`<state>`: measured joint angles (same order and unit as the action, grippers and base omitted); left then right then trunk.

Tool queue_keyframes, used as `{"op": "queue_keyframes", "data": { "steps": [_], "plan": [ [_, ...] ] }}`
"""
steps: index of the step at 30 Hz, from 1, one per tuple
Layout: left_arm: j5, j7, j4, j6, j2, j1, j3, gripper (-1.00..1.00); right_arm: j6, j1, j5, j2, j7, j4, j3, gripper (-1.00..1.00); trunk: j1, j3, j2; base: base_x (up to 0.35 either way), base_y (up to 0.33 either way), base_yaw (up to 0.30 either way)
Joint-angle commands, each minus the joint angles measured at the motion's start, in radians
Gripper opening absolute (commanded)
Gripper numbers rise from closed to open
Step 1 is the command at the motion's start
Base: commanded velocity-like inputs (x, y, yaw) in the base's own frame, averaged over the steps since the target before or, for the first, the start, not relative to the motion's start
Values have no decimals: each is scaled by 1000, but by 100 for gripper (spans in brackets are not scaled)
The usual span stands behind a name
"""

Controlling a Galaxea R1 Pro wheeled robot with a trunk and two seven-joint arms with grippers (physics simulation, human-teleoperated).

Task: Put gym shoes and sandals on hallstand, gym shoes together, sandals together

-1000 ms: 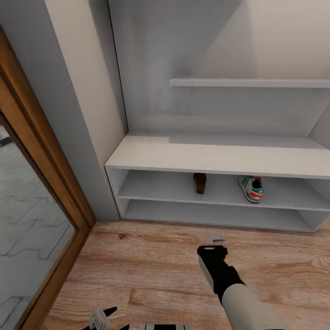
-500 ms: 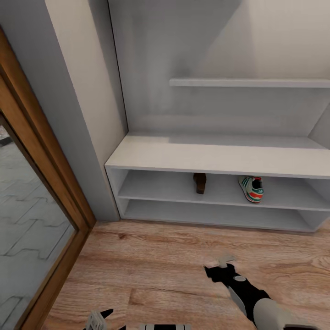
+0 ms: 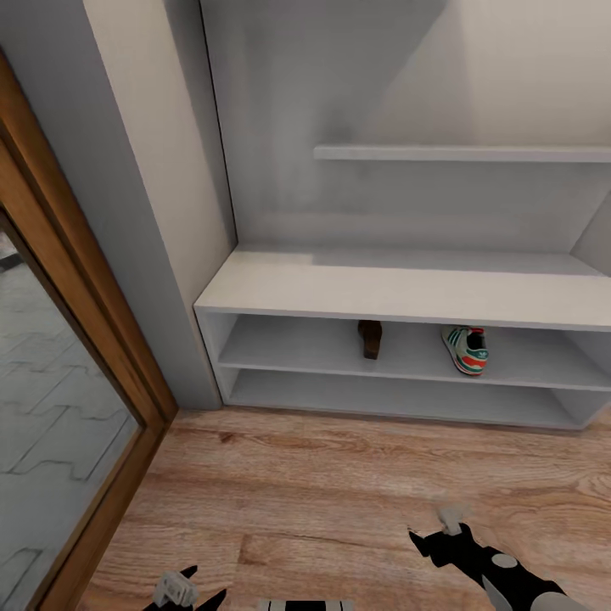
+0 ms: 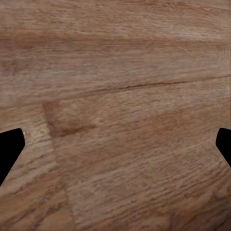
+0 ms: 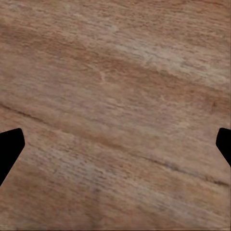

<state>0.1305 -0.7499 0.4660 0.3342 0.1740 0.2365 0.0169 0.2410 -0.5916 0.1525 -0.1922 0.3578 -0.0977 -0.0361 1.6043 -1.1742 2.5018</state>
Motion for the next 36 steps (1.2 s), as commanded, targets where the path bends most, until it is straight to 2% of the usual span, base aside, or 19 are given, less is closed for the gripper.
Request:
{"op": "queue_keyframes", "data": {
  "steps": [1, 5, 15, 17, 21, 27, 36],
  "plan": [
    [7, -4, -1, 1, 0, 1, 2, 100, 5, 0, 9, 0, 2, 1, -5, 100, 0, -1, 0, 0, 0, 0],
    [9, 8, -1, 2, 0, 0, 0, 100, 44, 18, 10, -6, 3, 2, -5, 100, 0, -1, 0, 0, 0, 0],
    [13, 30, -5, 4, -5, 0, -1, 100, 65, 43, 10, -6, 1, 14, -5, 100, 0, -1, 0, 0, 0, 0],
    [17, 82, -14, 5, -8, 0, -2, 100, 68, 61, 9, 0, 1, 21, -5, 100, 0, -1, 0, 0, 0, 0],
    [21, 108, -18, 5, -9, 0, -2, 100, 68, 67, 8, 1, -2, 27, -8, 100, 0, -1, 0, 0, 0, 0],
    [23, 114, -31, 5, -9, 0, -2, 100, 69, 68, 7, 1, -2, 50, -10, 100, 0, 0, 0, 0, 0, -51],
    [23, 115, -40, 6, -9, 0, -2, 100, 69, 72, 6, -2, -2, 56, -12, 100, 0, 2, 0, 0, 0, -215]
  ]
}}
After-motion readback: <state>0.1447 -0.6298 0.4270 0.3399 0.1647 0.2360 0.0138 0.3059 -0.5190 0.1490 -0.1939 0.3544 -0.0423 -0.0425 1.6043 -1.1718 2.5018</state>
